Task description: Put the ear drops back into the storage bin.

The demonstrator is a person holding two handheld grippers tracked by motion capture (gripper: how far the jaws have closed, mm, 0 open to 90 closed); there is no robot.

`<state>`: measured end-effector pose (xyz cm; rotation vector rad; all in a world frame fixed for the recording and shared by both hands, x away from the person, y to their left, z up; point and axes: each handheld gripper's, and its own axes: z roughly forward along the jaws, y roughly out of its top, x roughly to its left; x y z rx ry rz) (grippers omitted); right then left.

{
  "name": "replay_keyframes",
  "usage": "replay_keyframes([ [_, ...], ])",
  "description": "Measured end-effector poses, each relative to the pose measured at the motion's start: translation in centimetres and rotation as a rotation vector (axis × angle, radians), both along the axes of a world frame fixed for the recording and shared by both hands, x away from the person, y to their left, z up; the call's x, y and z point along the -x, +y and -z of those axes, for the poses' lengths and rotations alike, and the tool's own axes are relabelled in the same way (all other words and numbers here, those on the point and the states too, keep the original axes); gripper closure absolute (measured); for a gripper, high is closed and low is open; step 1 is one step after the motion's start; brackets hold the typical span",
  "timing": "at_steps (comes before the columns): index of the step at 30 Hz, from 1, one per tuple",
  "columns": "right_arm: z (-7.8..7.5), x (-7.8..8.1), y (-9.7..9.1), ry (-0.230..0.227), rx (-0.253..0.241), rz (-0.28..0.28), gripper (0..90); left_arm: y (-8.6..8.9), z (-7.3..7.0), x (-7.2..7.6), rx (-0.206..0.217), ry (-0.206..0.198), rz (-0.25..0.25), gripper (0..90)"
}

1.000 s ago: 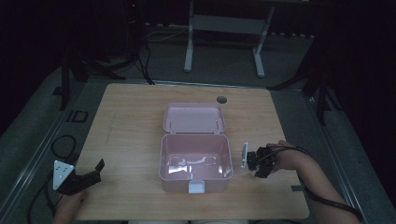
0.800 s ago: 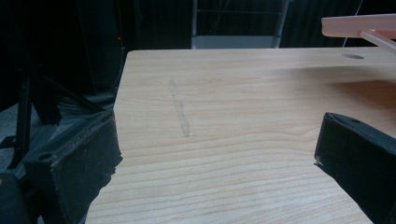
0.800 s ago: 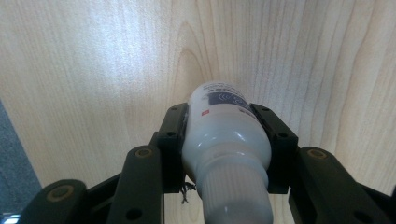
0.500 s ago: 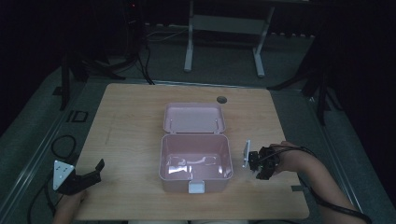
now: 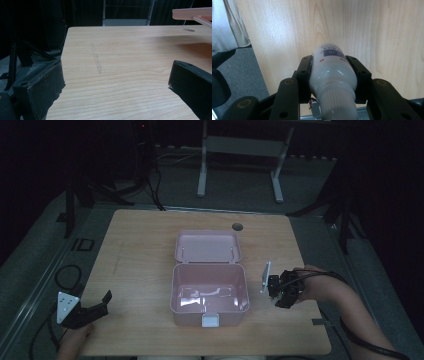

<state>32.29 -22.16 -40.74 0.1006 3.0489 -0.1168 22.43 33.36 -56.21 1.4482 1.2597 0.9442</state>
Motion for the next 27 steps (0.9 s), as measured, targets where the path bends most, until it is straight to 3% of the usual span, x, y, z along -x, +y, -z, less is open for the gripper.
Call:
replay_keyframes([
  [18, -5.7, 0.6, 3.7, -0.015, -0.056, -0.015, 59.7, 0.0, 0.0, 0.0, 0.001, 0.003, 0.003, 0.4],
  [27, -7.5, 0.7, 6.3, -0.025, -0.063, -0.056, 59.7, 0.0, 0.0, 0.0, 0.002, 0.003, 0.003, 0.4],
])
